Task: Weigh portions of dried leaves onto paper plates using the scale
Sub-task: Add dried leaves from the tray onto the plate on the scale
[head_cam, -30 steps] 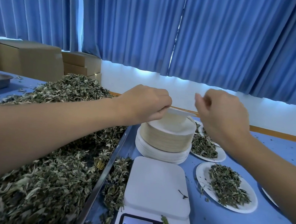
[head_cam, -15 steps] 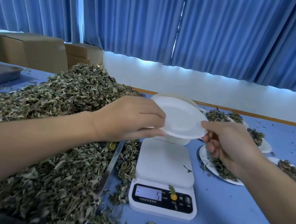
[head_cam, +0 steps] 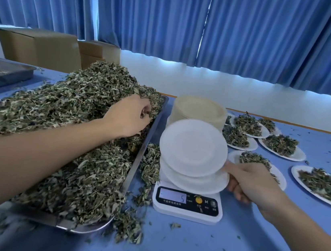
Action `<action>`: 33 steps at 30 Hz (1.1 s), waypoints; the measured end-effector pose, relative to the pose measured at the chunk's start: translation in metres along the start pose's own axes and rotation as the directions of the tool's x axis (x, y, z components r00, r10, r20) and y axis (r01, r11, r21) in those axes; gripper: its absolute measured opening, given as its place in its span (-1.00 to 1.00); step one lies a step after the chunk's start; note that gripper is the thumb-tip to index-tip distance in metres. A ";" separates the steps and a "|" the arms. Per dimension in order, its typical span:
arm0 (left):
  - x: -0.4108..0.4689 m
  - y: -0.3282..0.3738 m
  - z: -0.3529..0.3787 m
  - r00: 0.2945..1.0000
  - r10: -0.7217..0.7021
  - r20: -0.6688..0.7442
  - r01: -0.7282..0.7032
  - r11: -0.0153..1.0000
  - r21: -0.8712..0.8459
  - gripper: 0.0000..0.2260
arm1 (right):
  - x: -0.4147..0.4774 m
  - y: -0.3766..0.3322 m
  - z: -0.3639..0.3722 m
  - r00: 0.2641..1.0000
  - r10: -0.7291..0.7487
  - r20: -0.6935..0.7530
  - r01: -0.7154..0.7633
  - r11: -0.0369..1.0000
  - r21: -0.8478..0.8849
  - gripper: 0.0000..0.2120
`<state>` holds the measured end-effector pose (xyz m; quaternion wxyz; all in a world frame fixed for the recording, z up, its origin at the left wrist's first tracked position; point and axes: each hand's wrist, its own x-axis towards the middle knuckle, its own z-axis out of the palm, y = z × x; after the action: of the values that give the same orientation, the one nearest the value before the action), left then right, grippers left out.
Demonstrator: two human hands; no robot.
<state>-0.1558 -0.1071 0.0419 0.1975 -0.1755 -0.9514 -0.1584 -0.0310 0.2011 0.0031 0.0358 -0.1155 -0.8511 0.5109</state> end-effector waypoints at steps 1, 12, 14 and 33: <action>0.002 0.000 0.004 0.998 -0.035 0.048 0.035 0.999 -0.008 -0.79 | 0.002 0.002 0.001 0.999 -0.015 -0.047 0.013 0.999 -0.046 -0.48; 0.006 0.010 0.026 1.000 0.026 0.000 -0.026 0.974 -0.227 -0.73 | 0.018 -0.005 0.001 0.984 -0.122 -0.130 0.110 0.989 -0.096 -0.55; 0.007 0.017 0.022 0.995 0.067 0.074 -0.043 0.956 -0.291 -0.68 | 0.022 -0.007 0.000 0.989 -0.094 -0.117 0.081 0.990 -0.112 -0.62; 0.000 0.034 0.026 0.965 0.097 0.243 -0.043 0.975 -0.216 -0.70 | -0.014 -0.022 0.004 0.642 -0.633 0.432 0.766 0.540 -0.348 -0.67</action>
<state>-0.1502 -0.0670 0.0268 0.0609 -0.2478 -0.9399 -0.2267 -0.0212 0.1846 0.0216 0.0979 0.2988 -0.9228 0.2228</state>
